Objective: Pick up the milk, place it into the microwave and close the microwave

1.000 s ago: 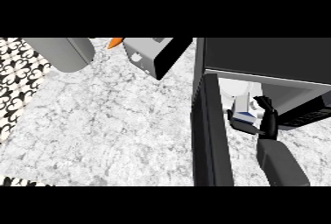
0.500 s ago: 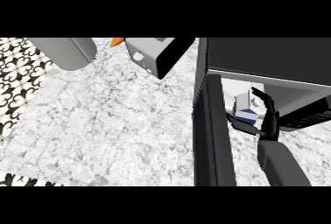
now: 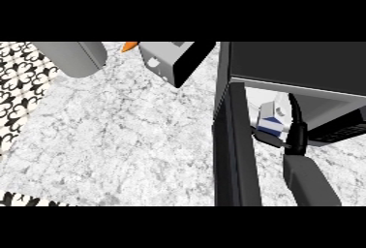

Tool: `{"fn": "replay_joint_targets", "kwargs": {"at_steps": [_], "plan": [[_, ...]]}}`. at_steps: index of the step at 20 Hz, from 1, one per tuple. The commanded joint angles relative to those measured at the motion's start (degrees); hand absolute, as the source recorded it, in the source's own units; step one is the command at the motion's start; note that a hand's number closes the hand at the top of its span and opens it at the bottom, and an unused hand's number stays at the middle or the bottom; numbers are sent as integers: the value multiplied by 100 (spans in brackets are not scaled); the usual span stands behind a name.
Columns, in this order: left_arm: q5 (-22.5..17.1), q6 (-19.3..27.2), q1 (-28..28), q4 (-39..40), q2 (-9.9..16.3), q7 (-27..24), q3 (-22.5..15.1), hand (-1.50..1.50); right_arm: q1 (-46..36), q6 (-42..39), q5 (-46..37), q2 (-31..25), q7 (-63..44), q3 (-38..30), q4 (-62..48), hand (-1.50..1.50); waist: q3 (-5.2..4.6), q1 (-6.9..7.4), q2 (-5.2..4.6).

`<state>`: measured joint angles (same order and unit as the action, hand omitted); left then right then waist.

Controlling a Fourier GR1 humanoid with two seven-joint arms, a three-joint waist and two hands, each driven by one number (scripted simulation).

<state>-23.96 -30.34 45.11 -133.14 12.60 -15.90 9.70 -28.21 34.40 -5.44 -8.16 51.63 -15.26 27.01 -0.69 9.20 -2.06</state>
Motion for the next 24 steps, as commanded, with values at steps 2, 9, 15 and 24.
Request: {"fn": "replay_joint_targets", "kwargs": {"at_steps": [2, 9, 15, 24], "plan": [[-29, -14, -171, 108, 77, 79, -40, -150, -1513, -251, -336, 68, -814, 471, -181, -150, 59, 474, -97], [-61, -5, -226, 190, 117, 275, -187, -150, -1703, -116, -198, 61, -1075, 505, 2, -150, 72, 308, -47], [57, 212, -348, 263, -28, 457, -320, -150, -3100, -816, -282, -441, -2049, 507, -740, -150, 83, -130, -44], [617, 153, -332, 273, -464, 362, -1014, -150, -3033, -2162, -220, -865, -1575, 423, -1411, -150, 89, -492, 51]]}}
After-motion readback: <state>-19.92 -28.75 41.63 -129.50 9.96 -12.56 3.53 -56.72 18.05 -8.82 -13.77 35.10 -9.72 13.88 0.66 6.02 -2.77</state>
